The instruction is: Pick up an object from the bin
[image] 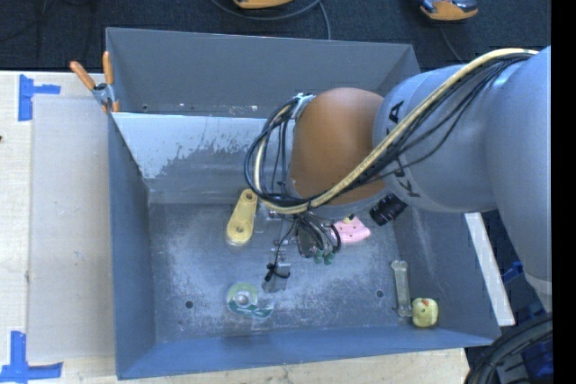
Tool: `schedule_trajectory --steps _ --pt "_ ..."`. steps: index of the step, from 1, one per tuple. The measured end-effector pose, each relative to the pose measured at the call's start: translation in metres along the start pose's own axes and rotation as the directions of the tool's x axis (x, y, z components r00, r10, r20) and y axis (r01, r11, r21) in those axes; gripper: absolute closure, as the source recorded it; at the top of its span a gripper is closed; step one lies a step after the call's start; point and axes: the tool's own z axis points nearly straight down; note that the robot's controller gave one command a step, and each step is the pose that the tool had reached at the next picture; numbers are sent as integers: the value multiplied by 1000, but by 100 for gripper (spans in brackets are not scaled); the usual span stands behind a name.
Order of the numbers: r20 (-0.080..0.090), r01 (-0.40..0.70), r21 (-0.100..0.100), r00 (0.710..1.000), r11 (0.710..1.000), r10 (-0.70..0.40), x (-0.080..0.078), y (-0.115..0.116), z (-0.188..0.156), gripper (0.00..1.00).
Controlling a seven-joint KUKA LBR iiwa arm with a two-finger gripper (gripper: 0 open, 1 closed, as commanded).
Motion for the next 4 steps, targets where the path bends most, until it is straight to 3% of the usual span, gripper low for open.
schedule_trajectory --steps 1,2,3,4 --pt "1 -362 0 932 932 362 -50 28 -90 0" --pt "5 -291 -5 957 957 291 -29 122 -238 0" --pt "4 -406 -3 914 914 406 -75 123 -230 0" --pt "2 -439 1 898 898 439 -74 108 -234 0"
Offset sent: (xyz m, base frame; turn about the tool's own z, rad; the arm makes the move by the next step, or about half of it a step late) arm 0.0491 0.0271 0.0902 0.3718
